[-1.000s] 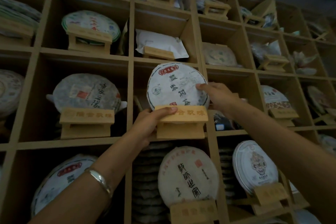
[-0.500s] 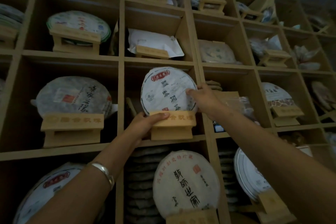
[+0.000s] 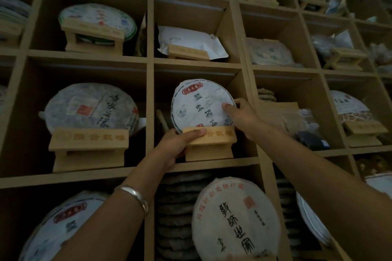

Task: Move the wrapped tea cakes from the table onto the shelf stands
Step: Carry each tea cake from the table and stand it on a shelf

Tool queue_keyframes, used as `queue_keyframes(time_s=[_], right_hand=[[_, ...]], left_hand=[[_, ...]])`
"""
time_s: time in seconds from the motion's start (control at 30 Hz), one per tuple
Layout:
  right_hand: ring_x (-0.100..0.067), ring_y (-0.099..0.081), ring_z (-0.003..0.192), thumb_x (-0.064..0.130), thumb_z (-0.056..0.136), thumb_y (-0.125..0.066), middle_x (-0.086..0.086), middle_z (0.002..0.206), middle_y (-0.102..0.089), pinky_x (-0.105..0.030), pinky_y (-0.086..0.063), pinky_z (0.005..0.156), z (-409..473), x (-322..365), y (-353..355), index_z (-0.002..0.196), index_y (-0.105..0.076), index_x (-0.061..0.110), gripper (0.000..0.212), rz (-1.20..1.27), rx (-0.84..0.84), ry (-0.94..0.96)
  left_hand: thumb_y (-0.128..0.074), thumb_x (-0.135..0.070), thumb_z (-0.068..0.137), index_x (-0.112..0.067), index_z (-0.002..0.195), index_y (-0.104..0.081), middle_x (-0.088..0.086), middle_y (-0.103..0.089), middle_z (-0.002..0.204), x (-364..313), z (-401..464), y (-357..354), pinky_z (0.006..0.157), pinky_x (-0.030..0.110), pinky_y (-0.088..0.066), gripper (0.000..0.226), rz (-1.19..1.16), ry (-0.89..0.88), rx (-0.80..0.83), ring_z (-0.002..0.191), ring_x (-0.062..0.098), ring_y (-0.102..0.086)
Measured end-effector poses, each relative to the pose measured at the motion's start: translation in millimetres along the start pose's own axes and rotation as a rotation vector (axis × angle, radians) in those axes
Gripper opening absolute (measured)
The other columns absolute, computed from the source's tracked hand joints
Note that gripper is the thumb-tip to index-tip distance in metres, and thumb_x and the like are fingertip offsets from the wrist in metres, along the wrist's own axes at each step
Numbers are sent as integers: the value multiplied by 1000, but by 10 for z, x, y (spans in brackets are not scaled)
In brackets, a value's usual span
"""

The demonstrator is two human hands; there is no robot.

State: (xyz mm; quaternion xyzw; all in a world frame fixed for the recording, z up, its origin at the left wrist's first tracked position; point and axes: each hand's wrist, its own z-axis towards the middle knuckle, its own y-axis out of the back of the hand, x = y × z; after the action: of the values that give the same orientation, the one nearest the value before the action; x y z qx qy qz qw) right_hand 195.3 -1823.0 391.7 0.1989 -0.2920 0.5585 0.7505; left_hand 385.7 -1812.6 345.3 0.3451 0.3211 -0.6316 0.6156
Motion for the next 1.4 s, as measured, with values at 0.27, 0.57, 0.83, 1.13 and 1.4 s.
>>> queue_keyframes(time_s=[0.27, 0.57, 0.83, 1.13, 1.4], right_hand=[[-13, -58, 87, 33, 99, -55, -1, 107, -58, -22, -47, 62, 63, -162, -191, 124, -51, 14, 31, 96, -49, -6], [-7, -54, 84, 44, 98, -53, 3, 106, -53, -19, -40, 58, 56, -251, -220, 135, -41, 13, 49, 4, -105, 50], [-16, -55, 106, 25, 92, -66, -4, 128, -54, -16, -42, 60, -7, -336, -131, 137, -34, 16, 56, -188, -49, 114], [-25, -55, 117, 28, 94, -62, -10, 140, -49, -28, -48, 73, -32, -383, -170, 144, -25, 19, 63, -185, -35, 57], [-29, -56, 121, 35, 93, -64, -11, 142, -48, -19, -42, 62, -51, -300, -131, 150, -14, 20, 77, -208, -45, 62]], left_hand=[[-88, -25, 68, -21, 106, -61, -5, -66, 97, 43, 68, -18, 52, 20, -49, 47, -14, -56, -68, 83, 8, -61], [-85, -19, 73, -29, 88, -53, -9, -62, 94, 106, 99, -23, 71, 29, -55, 37, 61, -208, -101, 85, 9, -59], [-85, -22, 74, -30, 85, -51, -11, -58, 92, 109, 104, -32, 79, 36, -58, 37, 103, -213, -128, 89, 14, -59], [-87, -32, 69, -29, 79, -47, -13, -53, 83, 129, 126, -61, 87, 45, -58, 41, 248, -227, -260, 84, 15, -57], [-81, -37, 74, -10, 122, -52, 9, -63, 122, 131, 93, -60, 83, 36, -56, 62, 222, -269, -441, 106, 27, -63]])
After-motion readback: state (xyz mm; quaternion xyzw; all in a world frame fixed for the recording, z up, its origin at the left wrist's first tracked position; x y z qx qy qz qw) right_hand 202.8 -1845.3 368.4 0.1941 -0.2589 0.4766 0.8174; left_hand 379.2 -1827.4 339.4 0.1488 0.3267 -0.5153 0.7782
